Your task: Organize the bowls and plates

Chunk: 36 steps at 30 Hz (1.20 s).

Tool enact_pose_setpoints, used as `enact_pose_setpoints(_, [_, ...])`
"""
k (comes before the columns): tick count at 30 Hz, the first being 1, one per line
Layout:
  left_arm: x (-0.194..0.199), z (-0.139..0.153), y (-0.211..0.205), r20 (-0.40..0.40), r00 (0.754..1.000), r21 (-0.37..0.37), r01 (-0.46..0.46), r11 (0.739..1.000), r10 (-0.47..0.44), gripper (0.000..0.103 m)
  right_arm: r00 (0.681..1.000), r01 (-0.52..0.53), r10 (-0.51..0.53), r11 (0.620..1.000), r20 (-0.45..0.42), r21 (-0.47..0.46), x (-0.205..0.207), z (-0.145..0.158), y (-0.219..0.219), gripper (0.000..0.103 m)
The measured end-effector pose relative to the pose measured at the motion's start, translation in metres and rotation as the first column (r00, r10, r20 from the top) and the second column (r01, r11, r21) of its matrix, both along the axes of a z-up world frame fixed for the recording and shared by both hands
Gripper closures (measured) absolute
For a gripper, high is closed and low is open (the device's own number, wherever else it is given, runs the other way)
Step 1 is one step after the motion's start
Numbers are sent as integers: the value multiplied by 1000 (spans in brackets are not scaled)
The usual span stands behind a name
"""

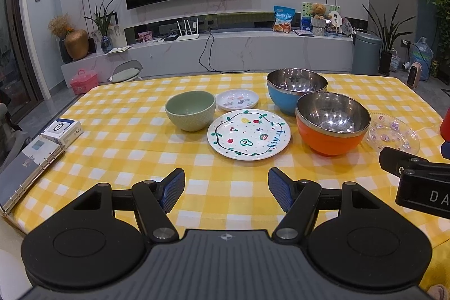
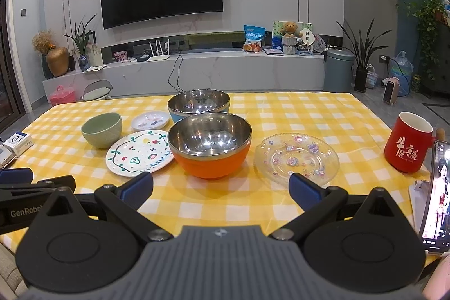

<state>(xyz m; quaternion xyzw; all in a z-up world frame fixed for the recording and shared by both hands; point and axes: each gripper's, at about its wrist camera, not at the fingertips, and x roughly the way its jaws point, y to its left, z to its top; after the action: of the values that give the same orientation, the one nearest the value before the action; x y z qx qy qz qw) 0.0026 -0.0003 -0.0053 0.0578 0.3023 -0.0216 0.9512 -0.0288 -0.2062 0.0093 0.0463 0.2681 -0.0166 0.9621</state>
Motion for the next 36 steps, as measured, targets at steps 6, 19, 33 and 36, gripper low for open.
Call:
enact_pose_setpoints(6, [0,0,0,-3,1000,0,1,1000,-1,23,1000,0,0,1000,-2,-1,0,-1,0,3])
enact_pose_setpoints(19, [0,-3,-1,-8,1000,-7,2,1000,-2,23,1000,6,-6,1000,-6,2,-1,-3,-3,3])
enact_pose_setpoints(33, [-1,-4,-2,-8,1000,-8,3,1000,-3,23,1000,13,-12,1000,-13,4,0,-3,-3,3])
enact_pose_setpoints(36, [0,-4,-1,-9,1000,-8,3,1000,-4,23,1000,13,-13,1000,-17,4,0,-3,-3,3])
